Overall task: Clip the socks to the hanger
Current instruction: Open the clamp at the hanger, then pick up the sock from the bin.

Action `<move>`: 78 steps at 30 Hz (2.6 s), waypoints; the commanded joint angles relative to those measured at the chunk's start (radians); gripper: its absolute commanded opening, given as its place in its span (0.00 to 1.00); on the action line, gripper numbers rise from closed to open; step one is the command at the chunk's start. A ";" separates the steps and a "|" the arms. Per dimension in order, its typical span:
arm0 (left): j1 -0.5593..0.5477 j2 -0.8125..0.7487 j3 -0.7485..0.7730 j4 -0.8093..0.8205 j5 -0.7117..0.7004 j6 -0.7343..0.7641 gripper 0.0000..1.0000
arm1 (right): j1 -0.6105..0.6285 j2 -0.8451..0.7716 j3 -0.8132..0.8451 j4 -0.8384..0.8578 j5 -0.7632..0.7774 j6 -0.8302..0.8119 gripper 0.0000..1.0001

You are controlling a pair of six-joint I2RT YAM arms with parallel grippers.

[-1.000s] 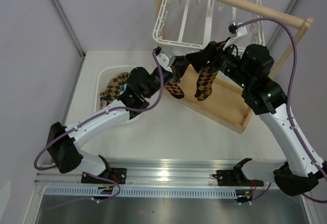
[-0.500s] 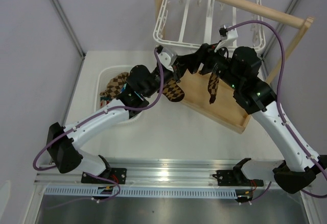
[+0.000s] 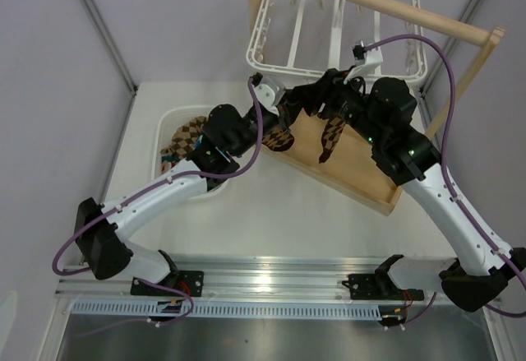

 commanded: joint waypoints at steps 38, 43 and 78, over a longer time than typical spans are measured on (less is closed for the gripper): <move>0.431 -0.299 -0.210 -1.100 -0.369 -0.605 1.00 | -0.042 -0.050 -0.066 0.075 0.089 0.000 0.06; 0.508 -0.149 -0.210 -1.092 -0.364 -0.660 0.96 | -0.050 -0.058 -0.076 0.074 0.076 0.005 0.06; 0.632 0.294 -0.062 -1.217 -0.754 -0.662 0.66 | -0.145 -0.067 -0.145 0.132 -0.085 0.068 0.06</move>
